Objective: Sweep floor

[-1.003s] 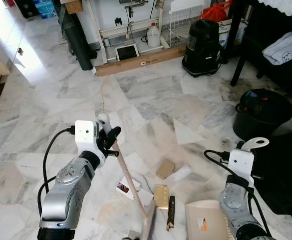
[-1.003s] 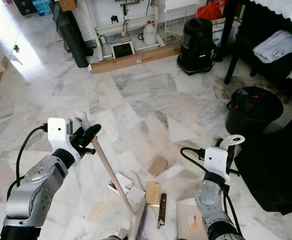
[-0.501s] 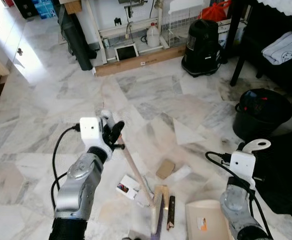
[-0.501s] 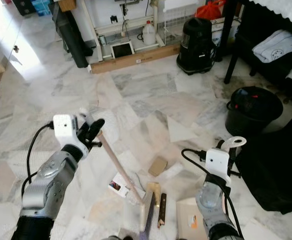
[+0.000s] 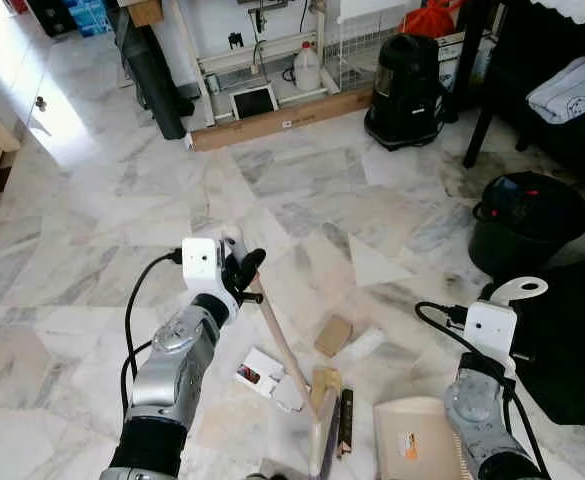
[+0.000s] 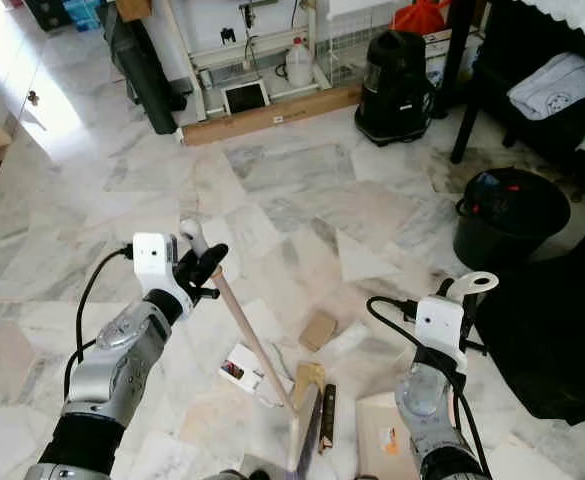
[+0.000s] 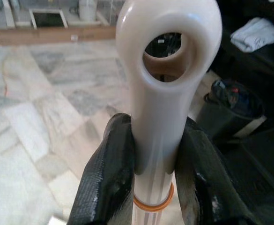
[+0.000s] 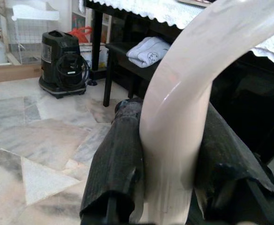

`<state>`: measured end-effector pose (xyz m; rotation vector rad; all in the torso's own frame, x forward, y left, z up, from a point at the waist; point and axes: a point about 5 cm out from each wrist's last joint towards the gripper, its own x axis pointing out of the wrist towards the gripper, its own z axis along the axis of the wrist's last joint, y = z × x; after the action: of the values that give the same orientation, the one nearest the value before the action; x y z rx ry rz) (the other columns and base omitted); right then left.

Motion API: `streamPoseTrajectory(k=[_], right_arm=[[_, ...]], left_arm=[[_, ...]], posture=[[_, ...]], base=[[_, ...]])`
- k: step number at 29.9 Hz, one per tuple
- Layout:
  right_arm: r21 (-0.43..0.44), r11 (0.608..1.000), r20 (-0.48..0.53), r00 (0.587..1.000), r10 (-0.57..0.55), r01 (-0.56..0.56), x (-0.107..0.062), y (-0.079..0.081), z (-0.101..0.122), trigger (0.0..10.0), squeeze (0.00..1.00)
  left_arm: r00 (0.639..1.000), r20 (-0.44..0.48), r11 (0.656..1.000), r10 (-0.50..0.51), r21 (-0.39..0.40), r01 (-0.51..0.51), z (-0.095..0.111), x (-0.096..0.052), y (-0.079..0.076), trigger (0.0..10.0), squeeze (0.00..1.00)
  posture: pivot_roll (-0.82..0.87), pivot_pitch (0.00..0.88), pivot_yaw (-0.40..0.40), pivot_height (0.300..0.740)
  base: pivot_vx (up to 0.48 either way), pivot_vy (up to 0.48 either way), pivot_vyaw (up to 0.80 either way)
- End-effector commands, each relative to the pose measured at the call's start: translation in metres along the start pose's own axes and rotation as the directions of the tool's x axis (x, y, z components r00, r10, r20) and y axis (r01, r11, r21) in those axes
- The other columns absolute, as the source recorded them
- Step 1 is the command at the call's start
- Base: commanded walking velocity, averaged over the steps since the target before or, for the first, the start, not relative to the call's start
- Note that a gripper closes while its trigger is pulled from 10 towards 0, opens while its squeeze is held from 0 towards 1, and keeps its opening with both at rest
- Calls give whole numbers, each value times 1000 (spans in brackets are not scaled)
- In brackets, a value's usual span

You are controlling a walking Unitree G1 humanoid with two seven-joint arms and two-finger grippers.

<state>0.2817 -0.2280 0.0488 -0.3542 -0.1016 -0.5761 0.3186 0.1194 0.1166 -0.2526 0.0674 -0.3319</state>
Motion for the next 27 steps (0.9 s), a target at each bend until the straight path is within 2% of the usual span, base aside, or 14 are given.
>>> streamPoseTrajectory(k=[1, 5, 9, 12, 14, 22, 27], right_arm=[[-29, 999, -66, 998, 23, -25, -13, 0, -14, 10000, 0], [-28, 999, -60, 998, 22, -24, -13, -1, -14, 10000, 0], [-30, 999, -65, 998, 23, -25, -13, -2, -15, 10000, 0], [-27, 999, -67, 997, 27, -29, -13, -1, -15, 10000, 0], [-23, 999, -66, 997, 28, -30, -12, -1, -14, 10000, 0], [-12, 999, -71, 996, 46, -47, -12, 2, -13, 10000, 0], [-9, 999, -73, 996, 47, -48, -11, 2, -13, 10000, 0]], left_arm=[[999, -35, 1000, 8, -13, -8, -12, -4, 3, 10000, 0], [999, -33, 998, 4, -70, -6, -16, -3, 2, 10000, 0], [1000, -29, 997, -2, -78, 0, -16, 0, 2, 10000, 0], [1000, -27, 993, 1, -121, -4, -16, 2, 3, 10000, 0], [1000, -25, 987, -11, -163, 7, -14, 5, 3, 10000, 0], [1000, -13, 981, -20, -195, 17, -10, 6, 4, 10000, 0], [999, 6, 964, -37, -264, 37, -3, 7, 3, 10000, 0]], posture=[[53, 174, 163, 740], [54, 177, 163, 740], [53, 179, 161, 740], [50, 175, 160, 740], [49, 167, 161, 740], [46, 141, 161, 740], [46, 128, 159, 740]], base=[[0, 0, 0], [0, 0, 0], [0, 0, 0], [0, 0, 0], [0, 0, 0], [0, 0, 0], [0, 0, 0]])
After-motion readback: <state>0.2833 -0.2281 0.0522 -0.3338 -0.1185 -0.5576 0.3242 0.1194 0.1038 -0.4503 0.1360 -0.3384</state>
